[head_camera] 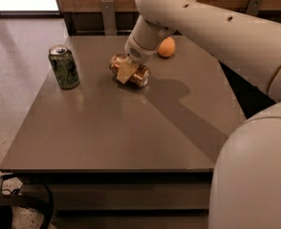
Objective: Knock orange can over
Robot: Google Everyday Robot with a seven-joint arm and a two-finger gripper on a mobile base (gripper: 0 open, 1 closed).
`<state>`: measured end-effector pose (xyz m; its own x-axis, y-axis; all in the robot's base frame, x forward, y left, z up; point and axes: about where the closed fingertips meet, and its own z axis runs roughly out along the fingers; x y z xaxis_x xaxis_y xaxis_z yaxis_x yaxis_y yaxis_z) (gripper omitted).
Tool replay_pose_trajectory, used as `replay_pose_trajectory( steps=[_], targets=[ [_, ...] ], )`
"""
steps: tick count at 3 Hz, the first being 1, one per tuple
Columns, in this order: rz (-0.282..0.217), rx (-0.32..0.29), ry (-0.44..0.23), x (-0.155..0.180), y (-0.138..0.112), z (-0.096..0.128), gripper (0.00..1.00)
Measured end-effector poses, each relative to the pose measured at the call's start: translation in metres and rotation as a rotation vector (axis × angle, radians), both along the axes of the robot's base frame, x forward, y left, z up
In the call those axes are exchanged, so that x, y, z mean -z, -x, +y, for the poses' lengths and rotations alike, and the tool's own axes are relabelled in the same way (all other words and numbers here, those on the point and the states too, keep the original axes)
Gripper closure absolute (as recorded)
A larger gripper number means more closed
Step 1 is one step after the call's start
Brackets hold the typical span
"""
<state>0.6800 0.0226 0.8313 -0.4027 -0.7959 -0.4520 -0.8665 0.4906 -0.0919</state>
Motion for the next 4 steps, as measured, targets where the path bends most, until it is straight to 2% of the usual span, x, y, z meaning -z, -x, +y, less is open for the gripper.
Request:
replay_pose_trajectory(
  steps=[1,2,4],
  targets=[
    [0.0,0.0,0.0,-0.0001,0.0,0.0,1.0],
    [0.002,-0.002,0.001,0.0011,0.0003,0.0009,0.89],
    [0.003,-0.002,0.001,0.0006,0.0004,0.0011,0.43]
  ],
)
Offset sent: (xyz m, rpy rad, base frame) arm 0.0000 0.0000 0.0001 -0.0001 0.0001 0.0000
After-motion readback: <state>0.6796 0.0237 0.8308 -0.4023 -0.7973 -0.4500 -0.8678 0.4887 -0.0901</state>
